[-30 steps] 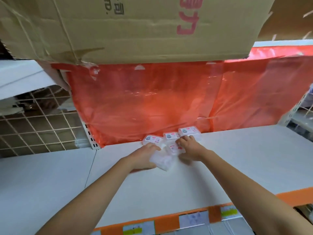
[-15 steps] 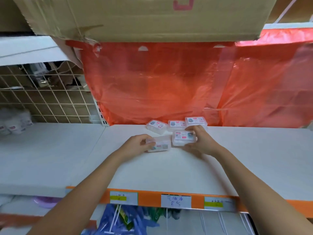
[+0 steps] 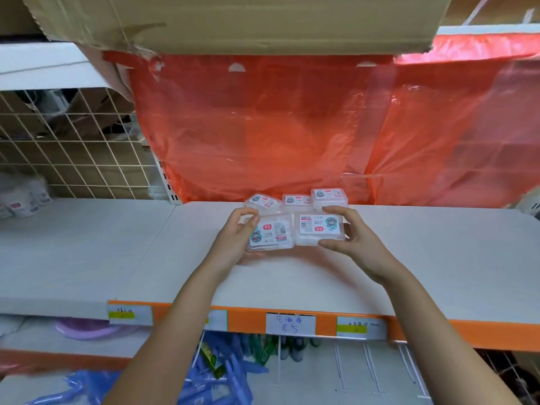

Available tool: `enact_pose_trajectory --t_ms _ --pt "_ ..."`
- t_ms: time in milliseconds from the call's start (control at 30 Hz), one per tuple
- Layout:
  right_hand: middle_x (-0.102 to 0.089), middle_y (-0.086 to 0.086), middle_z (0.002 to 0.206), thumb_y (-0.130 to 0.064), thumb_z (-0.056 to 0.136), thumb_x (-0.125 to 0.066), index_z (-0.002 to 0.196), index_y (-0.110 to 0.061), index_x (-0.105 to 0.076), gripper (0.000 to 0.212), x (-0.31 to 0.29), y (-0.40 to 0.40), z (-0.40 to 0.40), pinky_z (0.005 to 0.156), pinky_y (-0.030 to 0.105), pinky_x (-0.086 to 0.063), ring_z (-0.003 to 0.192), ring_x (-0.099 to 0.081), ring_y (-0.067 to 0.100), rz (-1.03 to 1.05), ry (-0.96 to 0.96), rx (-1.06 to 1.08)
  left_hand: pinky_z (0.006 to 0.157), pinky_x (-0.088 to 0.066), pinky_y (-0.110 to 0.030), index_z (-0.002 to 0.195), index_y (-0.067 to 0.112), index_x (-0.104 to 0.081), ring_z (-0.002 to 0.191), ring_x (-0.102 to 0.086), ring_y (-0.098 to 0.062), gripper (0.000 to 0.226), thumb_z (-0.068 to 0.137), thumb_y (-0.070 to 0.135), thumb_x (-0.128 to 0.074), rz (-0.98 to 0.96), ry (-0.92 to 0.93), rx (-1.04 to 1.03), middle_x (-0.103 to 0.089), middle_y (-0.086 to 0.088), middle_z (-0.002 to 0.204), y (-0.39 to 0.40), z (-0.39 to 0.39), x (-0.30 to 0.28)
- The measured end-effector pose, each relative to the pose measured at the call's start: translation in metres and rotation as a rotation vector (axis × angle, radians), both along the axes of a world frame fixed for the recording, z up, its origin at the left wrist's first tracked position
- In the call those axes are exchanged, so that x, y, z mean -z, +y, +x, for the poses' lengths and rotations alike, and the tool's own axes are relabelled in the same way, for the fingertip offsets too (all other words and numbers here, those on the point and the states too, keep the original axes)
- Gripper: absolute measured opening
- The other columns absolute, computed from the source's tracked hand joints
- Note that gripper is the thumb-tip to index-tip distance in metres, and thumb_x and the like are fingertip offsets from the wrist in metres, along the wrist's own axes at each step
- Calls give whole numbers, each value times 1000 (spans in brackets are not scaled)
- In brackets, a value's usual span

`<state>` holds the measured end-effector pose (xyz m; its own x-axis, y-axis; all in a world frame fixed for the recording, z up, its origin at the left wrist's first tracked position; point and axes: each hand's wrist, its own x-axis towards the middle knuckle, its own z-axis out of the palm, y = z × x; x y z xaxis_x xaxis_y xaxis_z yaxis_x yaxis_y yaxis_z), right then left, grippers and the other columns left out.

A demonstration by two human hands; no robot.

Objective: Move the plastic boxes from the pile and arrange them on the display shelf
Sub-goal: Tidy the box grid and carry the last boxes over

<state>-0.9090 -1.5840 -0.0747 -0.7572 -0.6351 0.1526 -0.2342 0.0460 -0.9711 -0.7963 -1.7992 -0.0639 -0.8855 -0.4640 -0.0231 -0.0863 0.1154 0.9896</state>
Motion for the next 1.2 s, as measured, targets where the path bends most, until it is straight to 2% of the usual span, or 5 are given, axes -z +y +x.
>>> enact_pose_trajectory --t_ms 300,500,667,1067,1200 --pt "-54 -10 125 15 77 -64 131 -33 -41 76 8 0 21 87 23 -50 107 -60 6 -285 -185 -1 84 -57 -38 115 24 -56 96 -67 -16 23 92 20 -60 98 36 33 -67 -5 107 10 18 7" --pt "-71 6 100 13 62 -68 128 -10 -46 73 10 -10 22 74 19 -54 92 -68 13 -557 -530 58 74 -48 -10 125 24 -41 95 -59 0 66 76 -7 -72 5 12 141 -60 7 112 15 29 13" --pt "-72 7 96 1 88 -45 108 -6 -60 26 8 -18 29 68 30 -59 87 -70 16 -638 -761 39 74 -47 -8 124 23 -41 93 -58 4 64 76 -5 -72 -67 7 93 -59 11 110 16 33 14" --pt "-66 14 116 -17 88 -56 129 -8 -53 41 20 -30 29 71 42 -58 96 -66 24 -402 -843 67 84 -54 -25 124 23 -42 96 -61 -4 62 76 -2 -73 -123 -36 100 -60 10 111 11 41 16" --pt "-73 3 89 -15 96 -51 114 -11 -58 20 17 -34 33 61 36 -57 77 -69 15 -310 -783 101 81 -56 -28 122 22 -43 97 -62 -10 59 76 -1 -74 -113 -42 81 -60 8 110 14 40 18"
